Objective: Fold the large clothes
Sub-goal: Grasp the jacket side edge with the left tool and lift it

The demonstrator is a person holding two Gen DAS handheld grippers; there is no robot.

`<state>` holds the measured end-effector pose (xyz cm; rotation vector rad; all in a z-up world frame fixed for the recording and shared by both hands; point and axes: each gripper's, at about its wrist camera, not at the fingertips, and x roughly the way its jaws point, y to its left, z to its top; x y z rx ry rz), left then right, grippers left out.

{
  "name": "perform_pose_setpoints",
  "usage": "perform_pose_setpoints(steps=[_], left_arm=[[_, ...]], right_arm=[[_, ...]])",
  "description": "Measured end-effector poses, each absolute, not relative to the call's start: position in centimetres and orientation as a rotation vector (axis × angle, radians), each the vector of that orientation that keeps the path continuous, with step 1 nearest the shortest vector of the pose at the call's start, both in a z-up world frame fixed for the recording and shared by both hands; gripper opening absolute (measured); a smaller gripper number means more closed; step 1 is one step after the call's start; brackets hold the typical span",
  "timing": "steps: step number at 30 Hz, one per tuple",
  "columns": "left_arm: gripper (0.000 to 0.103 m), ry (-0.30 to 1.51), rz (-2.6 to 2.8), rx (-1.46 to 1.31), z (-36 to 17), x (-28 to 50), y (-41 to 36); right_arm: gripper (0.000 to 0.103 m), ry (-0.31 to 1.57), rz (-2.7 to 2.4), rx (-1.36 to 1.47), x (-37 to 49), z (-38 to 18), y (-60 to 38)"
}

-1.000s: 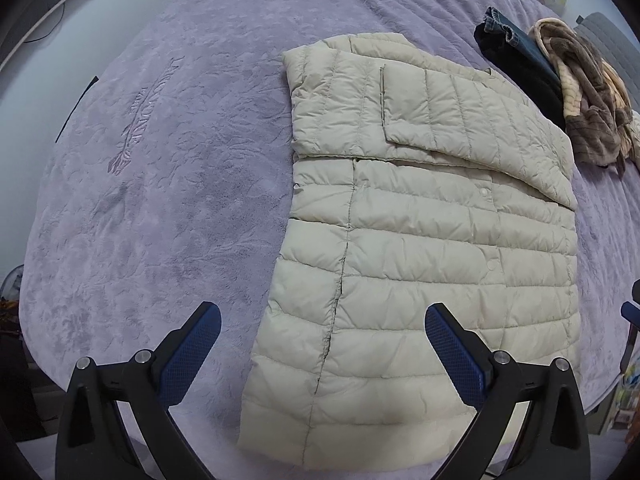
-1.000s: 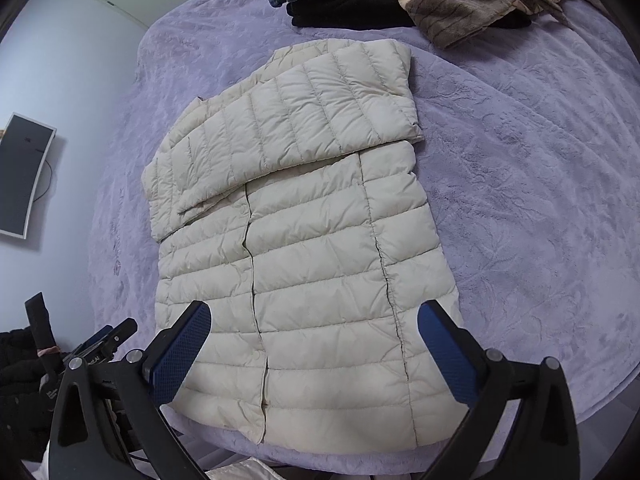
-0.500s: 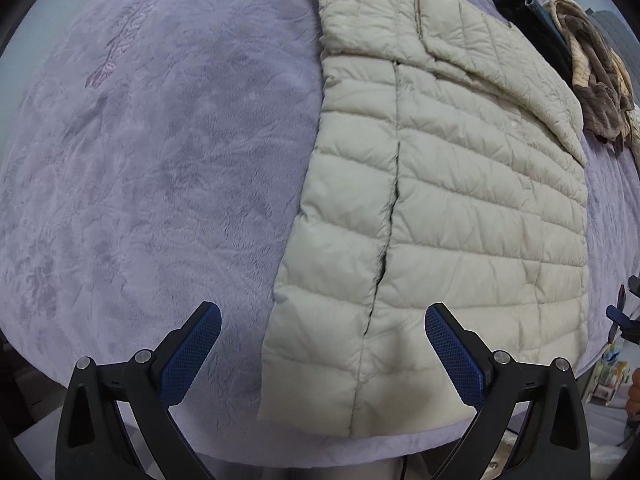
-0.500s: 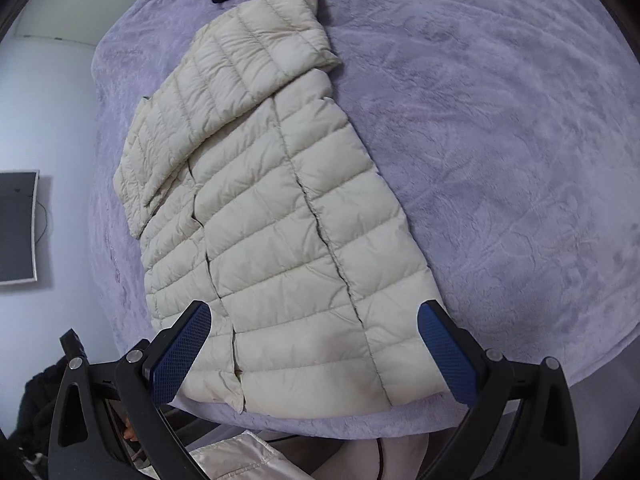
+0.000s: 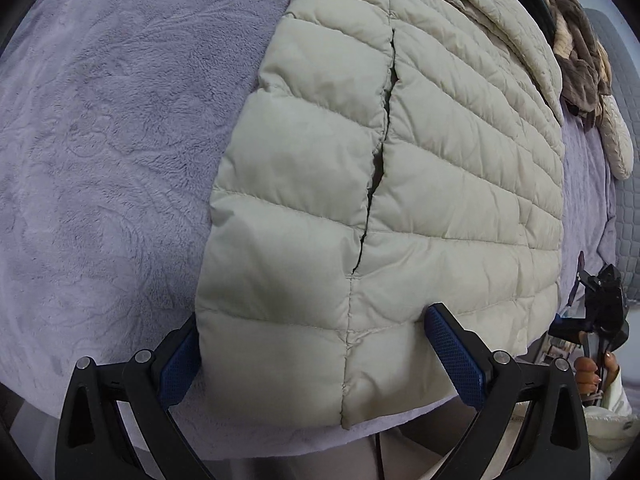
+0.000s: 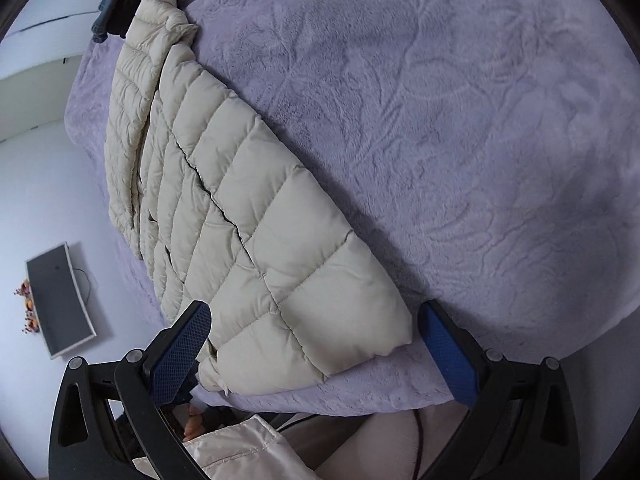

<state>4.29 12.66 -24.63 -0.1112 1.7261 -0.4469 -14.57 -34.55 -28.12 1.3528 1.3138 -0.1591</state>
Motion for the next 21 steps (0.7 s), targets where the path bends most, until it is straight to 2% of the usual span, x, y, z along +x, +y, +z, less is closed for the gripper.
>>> perform_pose_setpoints(steps=[5,6,7,8,9,12,13,14,15,17,18,21], left_arm=[[0.1,1.721,-0.463,-0.108,-24.3,4.7,11.3],[0.091,1.716,-0.462,-0.104,-24.1,4.7,11.1],[0.086,1.715,-0.46,-0.098,-24.0,4.8,10.9],[0.074,1.713,-0.459,-0.097,-23.8,4.8,10.7],[0.056,1.715,-0.468,-0.106,-23.8,5.0,10.7],[0.029,1.716,-0.489,-0.123,-23.2,5.0,11.2],[0.024,1.71,-0.503,-0.127,-23.0,5.1,11.3],[0.019,1.705,-0.517,-0.13,-22.7,5.1,11.3],[0.016,1.699,-0.53,-0.129,-22.5,5.2,11.4],[0.015,1.69,-0.557,-0.135,-21.8,5.2,11.1],[0.015,1.684,-0.569,-0.141,-21.4,5.3,11.1],[0.013,1.663,-0.602,-0.182,-19.9,5.7,11.6]], right_arm=[[0.103,1.281,-0.094,1.398,-13.5,-28.4,-33.1],[0.103,1.275,-0.081,1.405,-13.3,-28.3,-32.9],[0.103,1.268,-0.068,1.411,-13.1,-28.2,-32.7],[0.103,1.259,-0.054,1.417,-13.0,-28.1,-32.6],[0.103,1.25,-0.043,1.42,-12.9,-27.9,-32.5],[0.1,1.238,-0.051,1.421,-12.9,-27.4,-32.2],[0.093,1.237,-0.055,1.425,-12.9,-27.3,-32.3],[0.078,1.239,-0.061,1.427,-13.0,-27.3,-32.3],[0.068,1.247,-0.071,1.423,-13.0,-27.2,-32.3],[0.022,1.253,-0.075,1.417,-13.1,-27.2,-32.4],[0.018,1.247,-0.067,1.417,-13.1,-27.0,-32.4],[0.015,1.205,-0.009,1.4,-12.8,-25.8,-32.7]])
